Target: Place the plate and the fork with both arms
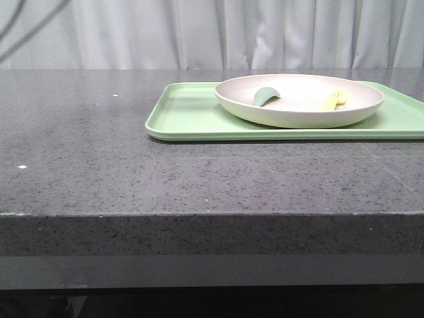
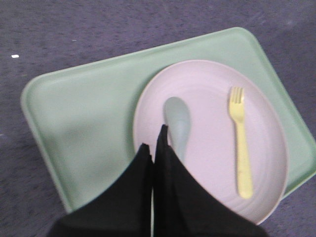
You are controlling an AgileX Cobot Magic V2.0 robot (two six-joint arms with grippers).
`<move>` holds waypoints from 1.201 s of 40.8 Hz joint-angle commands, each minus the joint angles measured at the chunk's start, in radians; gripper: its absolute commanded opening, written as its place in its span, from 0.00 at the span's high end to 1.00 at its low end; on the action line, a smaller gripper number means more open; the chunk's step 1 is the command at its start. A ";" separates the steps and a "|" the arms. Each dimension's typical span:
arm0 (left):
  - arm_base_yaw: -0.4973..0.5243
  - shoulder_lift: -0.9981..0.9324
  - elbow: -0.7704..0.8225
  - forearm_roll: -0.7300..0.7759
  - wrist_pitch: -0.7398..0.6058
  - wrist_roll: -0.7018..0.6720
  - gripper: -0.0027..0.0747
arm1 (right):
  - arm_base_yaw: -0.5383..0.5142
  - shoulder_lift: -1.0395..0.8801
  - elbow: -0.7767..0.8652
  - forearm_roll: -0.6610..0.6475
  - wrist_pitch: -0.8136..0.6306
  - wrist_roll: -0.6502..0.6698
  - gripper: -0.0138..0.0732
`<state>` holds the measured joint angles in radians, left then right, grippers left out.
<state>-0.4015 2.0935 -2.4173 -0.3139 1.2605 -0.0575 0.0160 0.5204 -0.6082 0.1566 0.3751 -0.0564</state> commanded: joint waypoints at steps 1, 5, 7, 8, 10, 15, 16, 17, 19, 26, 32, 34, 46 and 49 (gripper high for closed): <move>0.002 -0.174 0.104 0.120 0.011 0.005 0.99 | -0.003 0.008 -0.035 0.004 -0.076 -0.009 0.10; 0.007 -0.276 0.271 0.273 0.009 0.005 0.99 | -0.002 0.008 -0.035 0.004 -0.076 -0.009 0.10; 0.019 -0.332 0.366 0.307 -0.006 0.005 0.99 | -0.001 0.008 -0.035 0.004 -0.076 -0.009 0.10; 0.029 -0.364 0.422 0.314 -0.026 0.005 0.99 | -0.001 0.008 -0.035 0.004 -0.076 -0.009 0.10; 0.051 -0.426 0.523 0.314 -0.080 0.005 0.99 | -0.001 0.008 -0.035 0.004 -0.076 -0.009 0.10; 0.114 -0.590 0.775 0.307 -0.255 -0.004 0.99 | -0.001 0.008 -0.035 0.004 -0.076 -0.009 0.10; 0.129 -0.629 0.834 0.307 -0.299 -0.004 0.99 | -0.001 0.008 -0.035 0.004 -0.076 -0.009 0.10; 0.141 -0.660 0.878 0.307 -0.333 -0.004 0.99 | -0.001 0.008 -0.035 0.004 -0.076 -0.009 0.10; 0.167 -0.745 0.992 0.307 -0.424 -0.004 0.99 | -0.001 0.008 -0.035 0.004 -0.076 -0.009 0.10; 0.260 -1.005 1.303 0.307 -0.720 -0.004 0.99 | -0.001 0.008 -0.035 0.004 -0.076 -0.009 0.10; 0.299 -1.260 1.558 0.314 -0.941 -0.002 0.99 | -0.001 0.008 -0.035 0.004 -0.076 -0.009 0.10; 0.302 -1.322 1.615 0.314 -0.979 -0.002 0.99 | -0.001 0.008 -0.035 0.004 -0.076 -0.009 0.10; 0.302 -1.701 1.877 0.320 -1.051 -0.002 0.99 | -0.001 0.008 -0.035 0.004 -0.076 -0.009 0.10; 0.302 -1.781 1.915 0.320 -1.052 -0.002 0.99 | -0.001 0.009 -0.035 0.004 -0.075 -0.009 0.10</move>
<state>-0.1011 0.3762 -0.5064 0.0000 0.3065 -0.0553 0.0160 0.5204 -0.6082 0.1566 0.3751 -0.0564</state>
